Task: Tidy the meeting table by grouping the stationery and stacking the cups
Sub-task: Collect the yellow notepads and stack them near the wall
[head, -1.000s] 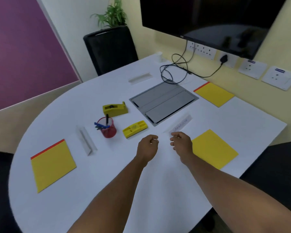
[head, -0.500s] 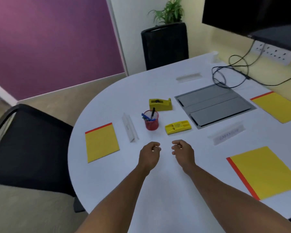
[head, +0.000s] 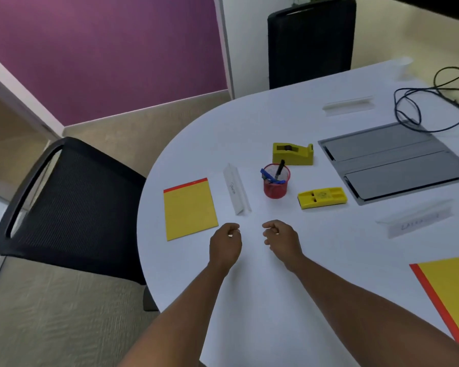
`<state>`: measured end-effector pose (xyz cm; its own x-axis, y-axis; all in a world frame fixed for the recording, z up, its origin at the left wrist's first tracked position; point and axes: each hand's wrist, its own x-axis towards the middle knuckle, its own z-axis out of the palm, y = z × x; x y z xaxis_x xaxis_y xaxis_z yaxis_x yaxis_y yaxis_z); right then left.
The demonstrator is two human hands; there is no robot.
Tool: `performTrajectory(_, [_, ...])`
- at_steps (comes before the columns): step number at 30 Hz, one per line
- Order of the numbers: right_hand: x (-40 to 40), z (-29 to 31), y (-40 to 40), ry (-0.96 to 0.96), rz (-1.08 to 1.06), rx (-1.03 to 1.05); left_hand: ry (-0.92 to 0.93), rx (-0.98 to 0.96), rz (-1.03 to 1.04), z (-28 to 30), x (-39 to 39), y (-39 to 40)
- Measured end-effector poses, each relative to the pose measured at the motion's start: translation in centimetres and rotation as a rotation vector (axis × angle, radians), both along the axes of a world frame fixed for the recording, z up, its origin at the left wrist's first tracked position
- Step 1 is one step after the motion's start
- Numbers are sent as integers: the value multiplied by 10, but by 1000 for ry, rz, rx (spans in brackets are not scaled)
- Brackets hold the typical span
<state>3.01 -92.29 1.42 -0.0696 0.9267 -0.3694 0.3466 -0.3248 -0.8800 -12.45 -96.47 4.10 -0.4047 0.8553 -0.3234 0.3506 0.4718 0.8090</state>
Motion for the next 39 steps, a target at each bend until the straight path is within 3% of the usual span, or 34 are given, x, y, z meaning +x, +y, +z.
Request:
performTrajectory(9, [-95,-9,16,-52,31,-128,25,-16,76,-23,-92,18])
performTrajectory(14, [-143,-14,23,-145,77,-147,26,-134,258,-38,-146,30])
performTrajectory(18, [-172,-20,28,-211,64,-108,87,-215,283,-47,-175,30])
performTrajectory(24, [-201,-30,36,-386,50,-96,-68,-297,235,-65,-208,30])
performTrajectory(34, [-205,-33,50,-331,11,-246,-148,-263,274,-76,-233,28])
performTrajectory(39, [-201,-30,44,-202,-37,-285,-175,-262,272,-74,-235,24])
